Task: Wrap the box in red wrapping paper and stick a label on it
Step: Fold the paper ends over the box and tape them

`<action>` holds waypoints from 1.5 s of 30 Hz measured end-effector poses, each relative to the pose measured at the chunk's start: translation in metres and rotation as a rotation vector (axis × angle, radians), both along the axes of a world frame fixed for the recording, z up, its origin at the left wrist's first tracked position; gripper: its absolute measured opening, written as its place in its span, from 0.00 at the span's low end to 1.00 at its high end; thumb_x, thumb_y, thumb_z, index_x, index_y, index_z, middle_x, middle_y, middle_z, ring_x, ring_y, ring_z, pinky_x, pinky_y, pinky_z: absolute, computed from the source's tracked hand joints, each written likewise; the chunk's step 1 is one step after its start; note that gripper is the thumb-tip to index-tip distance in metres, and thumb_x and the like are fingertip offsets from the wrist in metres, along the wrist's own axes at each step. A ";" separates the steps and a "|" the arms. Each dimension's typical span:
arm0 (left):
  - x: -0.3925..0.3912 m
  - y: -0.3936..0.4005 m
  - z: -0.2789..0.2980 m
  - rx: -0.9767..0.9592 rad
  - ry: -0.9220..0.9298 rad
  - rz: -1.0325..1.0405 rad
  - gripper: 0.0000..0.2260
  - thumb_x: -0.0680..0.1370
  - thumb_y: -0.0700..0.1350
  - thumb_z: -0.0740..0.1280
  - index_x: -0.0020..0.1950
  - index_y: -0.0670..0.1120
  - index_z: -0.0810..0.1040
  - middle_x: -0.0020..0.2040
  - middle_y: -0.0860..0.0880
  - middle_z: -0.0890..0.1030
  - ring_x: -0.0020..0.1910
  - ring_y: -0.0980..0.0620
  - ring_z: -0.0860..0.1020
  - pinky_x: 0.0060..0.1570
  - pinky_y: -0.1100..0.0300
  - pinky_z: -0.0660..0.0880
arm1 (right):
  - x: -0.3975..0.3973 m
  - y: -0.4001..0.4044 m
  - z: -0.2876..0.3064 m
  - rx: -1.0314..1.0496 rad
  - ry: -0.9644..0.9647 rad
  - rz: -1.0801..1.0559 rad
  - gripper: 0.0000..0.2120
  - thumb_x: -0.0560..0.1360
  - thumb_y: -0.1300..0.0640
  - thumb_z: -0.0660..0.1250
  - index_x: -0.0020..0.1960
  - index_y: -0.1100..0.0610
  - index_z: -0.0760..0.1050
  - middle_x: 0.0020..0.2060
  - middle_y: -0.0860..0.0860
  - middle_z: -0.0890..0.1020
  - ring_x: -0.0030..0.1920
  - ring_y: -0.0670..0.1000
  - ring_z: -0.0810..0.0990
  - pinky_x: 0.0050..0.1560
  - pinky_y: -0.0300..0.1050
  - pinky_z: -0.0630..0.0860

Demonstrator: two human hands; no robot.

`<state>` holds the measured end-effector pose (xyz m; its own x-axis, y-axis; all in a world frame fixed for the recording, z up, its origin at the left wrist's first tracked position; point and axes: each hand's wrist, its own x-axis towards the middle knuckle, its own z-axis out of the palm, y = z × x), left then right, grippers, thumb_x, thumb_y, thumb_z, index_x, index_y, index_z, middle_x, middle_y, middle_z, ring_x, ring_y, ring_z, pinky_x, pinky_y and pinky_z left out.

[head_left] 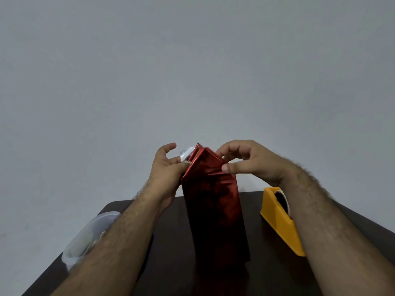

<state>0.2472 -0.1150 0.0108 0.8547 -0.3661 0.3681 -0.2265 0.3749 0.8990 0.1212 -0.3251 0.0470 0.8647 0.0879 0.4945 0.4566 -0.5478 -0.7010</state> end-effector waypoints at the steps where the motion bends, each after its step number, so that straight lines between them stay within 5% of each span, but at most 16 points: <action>1: -0.002 -0.001 0.000 -0.007 -0.010 -0.007 0.34 0.76 0.25 0.70 0.76 0.51 0.68 0.52 0.42 0.88 0.44 0.44 0.86 0.46 0.48 0.83 | 0.000 0.000 0.001 0.016 0.003 0.018 0.13 0.75 0.58 0.76 0.59 0.58 0.84 0.56 0.63 0.85 0.59 0.66 0.82 0.63 0.65 0.80; 5: -0.007 -0.009 -0.002 -0.012 -0.084 0.022 0.33 0.77 0.26 0.69 0.76 0.52 0.68 0.54 0.39 0.87 0.45 0.43 0.85 0.50 0.46 0.81 | -0.003 0.005 0.004 -0.005 0.035 0.067 0.10 0.78 0.59 0.75 0.57 0.64 0.85 0.54 0.66 0.85 0.58 0.68 0.84 0.63 0.63 0.80; 10: -0.010 -0.011 0.000 0.024 -0.117 0.065 0.28 0.80 0.35 0.73 0.75 0.54 0.69 0.55 0.50 0.87 0.53 0.50 0.87 0.54 0.48 0.83 | -0.001 0.007 0.006 0.042 0.116 -0.083 0.11 0.72 0.58 0.80 0.49 0.65 0.86 0.44 0.68 0.84 0.45 0.59 0.81 0.51 0.59 0.77; 14: -0.019 0.003 0.013 0.068 -0.378 0.289 0.09 0.77 0.50 0.77 0.55 0.50 0.82 0.48 0.46 0.85 0.47 0.55 0.82 0.52 0.54 0.78 | 0.000 0.005 0.008 0.093 0.186 -0.164 0.07 0.73 0.58 0.80 0.44 0.62 0.86 0.40 0.60 0.84 0.43 0.57 0.80 0.49 0.55 0.73; 16: -0.030 0.012 0.022 0.198 -0.520 0.125 0.10 0.76 0.52 0.79 0.44 0.47 0.86 0.44 0.43 0.85 0.44 0.49 0.81 0.50 0.55 0.77 | 0.001 0.006 0.009 0.128 0.199 -0.182 0.08 0.75 0.56 0.78 0.46 0.61 0.86 0.42 0.57 0.85 0.45 0.54 0.80 0.48 0.53 0.74; 18: -0.042 0.014 0.026 0.342 -0.531 -0.038 0.12 0.74 0.51 0.81 0.42 0.43 0.87 0.42 0.40 0.85 0.41 0.51 0.82 0.46 0.58 0.77 | 0.000 0.008 0.010 0.172 0.211 -0.180 0.07 0.76 0.55 0.77 0.46 0.59 0.84 0.42 0.54 0.83 0.46 0.51 0.79 0.45 0.47 0.75; 22: -0.043 0.002 0.025 0.378 -0.416 0.029 0.11 0.76 0.43 0.79 0.39 0.38 0.83 0.35 0.43 0.79 0.38 0.53 0.78 0.41 0.58 0.73 | -0.001 0.009 0.012 0.209 0.251 -0.182 0.04 0.77 0.56 0.76 0.44 0.55 0.85 0.43 0.52 0.84 0.45 0.49 0.80 0.42 0.45 0.76; 26: -0.041 -0.001 0.022 0.362 -0.309 0.077 0.10 0.77 0.42 0.77 0.41 0.37 0.84 0.36 0.46 0.81 0.35 0.53 0.79 0.40 0.60 0.75 | 0.001 0.007 0.011 0.247 0.241 -0.227 0.10 0.75 0.55 0.78 0.50 0.62 0.85 0.43 0.52 0.84 0.48 0.51 0.79 0.47 0.50 0.76; 31: -0.040 -0.005 0.020 0.273 -0.243 0.101 0.08 0.79 0.40 0.75 0.41 0.40 0.86 0.39 0.45 0.85 0.38 0.54 0.83 0.40 0.58 0.79 | 0.000 0.011 0.009 0.224 0.224 -0.192 0.17 0.70 0.56 0.82 0.56 0.59 0.84 0.51 0.52 0.86 0.49 0.49 0.84 0.53 0.52 0.78; 36: -0.036 -0.006 0.018 0.235 -0.237 0.005 0.08 0.79 0.42 0.75 0.46 0.37 0.87 0.42 0.41 0.85 0.40 0.50 0.81 0.47 0.57 0.78 | -0.001 0.008 0.009 0.252 0.205 -0.200 0.12 0.72 0.60 0.80 0.53 0.62 0.84 0.45 0.52 0.86 0.46 0.48 0.83 0.48 0.49 0.80; 42: -0.032 -0.003 0.018 0.126 -0.152 -0.082 0.08 0.75 0.35 0.77 0.54 0.38 0.83 0.40 0.44 0.84 0.36 0.52 0.82 0.36 0.65 0.77 | -0.004 0.004 0.011 0.291 0.245 -0.171 0.08 0.74 0.61 0.78 0.52 0.63 0.85 0.48 0.55 0.86 0.51 0.51 0.83 0.52 0.54 0.79; 45: -0.028 -0.003 0.015 0.097 -0.126 -0.095 0.09 0.75 0.32 0.77 0.54 0.38 0.83 0.42 0.41 0.85 0.39 0.49 0.83 0.43 0.60 0.79 | -0.003 0.005 0.011 0.321 0.242 -0.152 0.08 0.76 0.62 0.76 0.53 0.64 0.85 0.51 0.60 0.86 0.53 0.52 0.83 0.52 0.55 0.79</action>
<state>0.2188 -0.1183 0.0262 0.7639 -0.4819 0.4293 -0.3076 0.3130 0.8986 0.1179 -0.3198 0.0580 0.9505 -0.1749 0.2569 0.1885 -0.3329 -0.9239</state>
